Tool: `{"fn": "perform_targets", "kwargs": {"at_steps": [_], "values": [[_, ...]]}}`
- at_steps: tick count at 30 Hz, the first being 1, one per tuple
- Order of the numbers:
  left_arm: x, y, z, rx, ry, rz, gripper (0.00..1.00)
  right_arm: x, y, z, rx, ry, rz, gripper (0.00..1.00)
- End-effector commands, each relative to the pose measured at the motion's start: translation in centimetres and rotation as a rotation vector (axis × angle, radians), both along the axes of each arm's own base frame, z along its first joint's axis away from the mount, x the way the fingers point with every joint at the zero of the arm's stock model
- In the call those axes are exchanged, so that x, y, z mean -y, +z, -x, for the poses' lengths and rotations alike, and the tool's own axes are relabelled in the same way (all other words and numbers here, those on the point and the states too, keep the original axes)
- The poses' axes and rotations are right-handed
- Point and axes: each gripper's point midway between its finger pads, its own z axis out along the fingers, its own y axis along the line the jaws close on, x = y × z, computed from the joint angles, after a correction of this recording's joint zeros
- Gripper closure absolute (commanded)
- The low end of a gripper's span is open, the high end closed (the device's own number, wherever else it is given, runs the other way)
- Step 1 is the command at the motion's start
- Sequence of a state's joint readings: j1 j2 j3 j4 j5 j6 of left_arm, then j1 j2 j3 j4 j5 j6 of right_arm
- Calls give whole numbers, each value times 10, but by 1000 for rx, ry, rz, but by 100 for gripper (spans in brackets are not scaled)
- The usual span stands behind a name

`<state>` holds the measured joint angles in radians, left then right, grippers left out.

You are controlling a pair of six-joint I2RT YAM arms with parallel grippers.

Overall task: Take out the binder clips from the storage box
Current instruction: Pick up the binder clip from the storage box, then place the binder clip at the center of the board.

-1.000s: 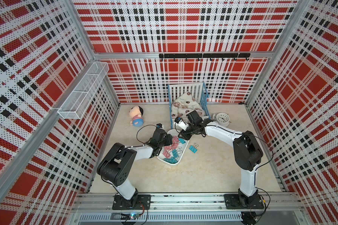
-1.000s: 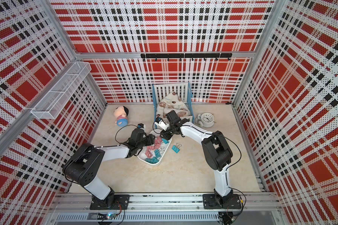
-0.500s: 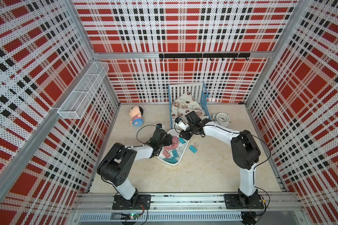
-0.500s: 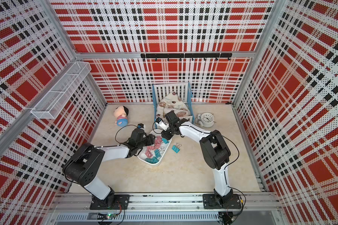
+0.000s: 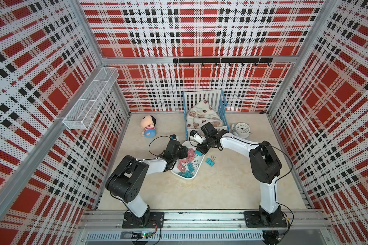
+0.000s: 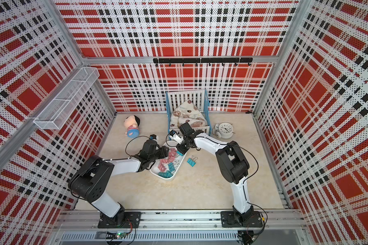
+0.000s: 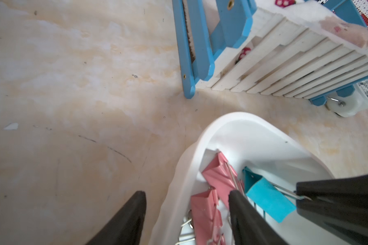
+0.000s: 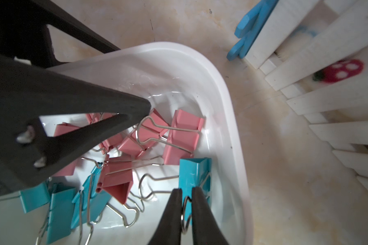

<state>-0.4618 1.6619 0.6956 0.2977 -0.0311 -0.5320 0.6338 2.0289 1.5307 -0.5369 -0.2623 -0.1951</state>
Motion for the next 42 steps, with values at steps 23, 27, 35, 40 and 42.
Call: {"fn": "perform_targets", "kwargs": {"at_steps": [23, 27, 35, 40, 42], "values": [[1, -6, 2, -16, -8, -13, 32, 72, 96, -8, 196, -158, -45, 94], [1, -6, 2, -18, -10, -12, 32, 107, 95, -7, 213, -244, -15, 94], [1, -5, 1, -16, -13, -11, 32, 141, 59, 2, 195, -338, 86, 96], [2, -6, 1, -16, -19, -12, 32, 149, 34, 2, 166, -363, 142, 96], [2, -6, 2, -18, -19, -10, 32, 149, 29, 0, 162, -365, 147, 96]]}}
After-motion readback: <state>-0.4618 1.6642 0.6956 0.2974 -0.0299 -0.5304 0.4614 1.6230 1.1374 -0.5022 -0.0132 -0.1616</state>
